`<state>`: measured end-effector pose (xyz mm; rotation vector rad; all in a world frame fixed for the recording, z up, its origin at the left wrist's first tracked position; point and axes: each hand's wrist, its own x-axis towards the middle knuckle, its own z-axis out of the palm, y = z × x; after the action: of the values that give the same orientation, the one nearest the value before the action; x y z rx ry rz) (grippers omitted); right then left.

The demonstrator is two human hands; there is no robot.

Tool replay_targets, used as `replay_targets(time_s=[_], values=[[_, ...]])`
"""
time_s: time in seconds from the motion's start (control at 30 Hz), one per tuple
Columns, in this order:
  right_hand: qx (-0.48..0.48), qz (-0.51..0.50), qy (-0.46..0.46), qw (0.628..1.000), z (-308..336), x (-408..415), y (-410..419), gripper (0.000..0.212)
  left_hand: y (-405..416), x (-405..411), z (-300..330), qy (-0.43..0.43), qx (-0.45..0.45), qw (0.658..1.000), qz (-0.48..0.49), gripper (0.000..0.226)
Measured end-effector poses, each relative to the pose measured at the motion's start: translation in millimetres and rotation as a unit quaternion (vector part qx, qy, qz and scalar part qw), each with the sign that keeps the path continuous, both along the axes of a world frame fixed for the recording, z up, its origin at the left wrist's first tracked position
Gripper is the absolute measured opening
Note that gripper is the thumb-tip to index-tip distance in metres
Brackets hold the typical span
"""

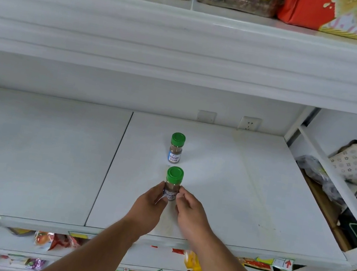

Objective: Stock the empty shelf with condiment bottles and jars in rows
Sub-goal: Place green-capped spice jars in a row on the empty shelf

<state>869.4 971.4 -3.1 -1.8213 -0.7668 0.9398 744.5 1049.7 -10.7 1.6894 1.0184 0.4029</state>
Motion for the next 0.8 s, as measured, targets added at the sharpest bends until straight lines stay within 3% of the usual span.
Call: replay_targets(time_s=[0.8], values=[[-0.003,0.017,-0.022,1.000,8,41,71,0.038,62,41,12,-0.013,0.002,1.000,0.017,0.043]])
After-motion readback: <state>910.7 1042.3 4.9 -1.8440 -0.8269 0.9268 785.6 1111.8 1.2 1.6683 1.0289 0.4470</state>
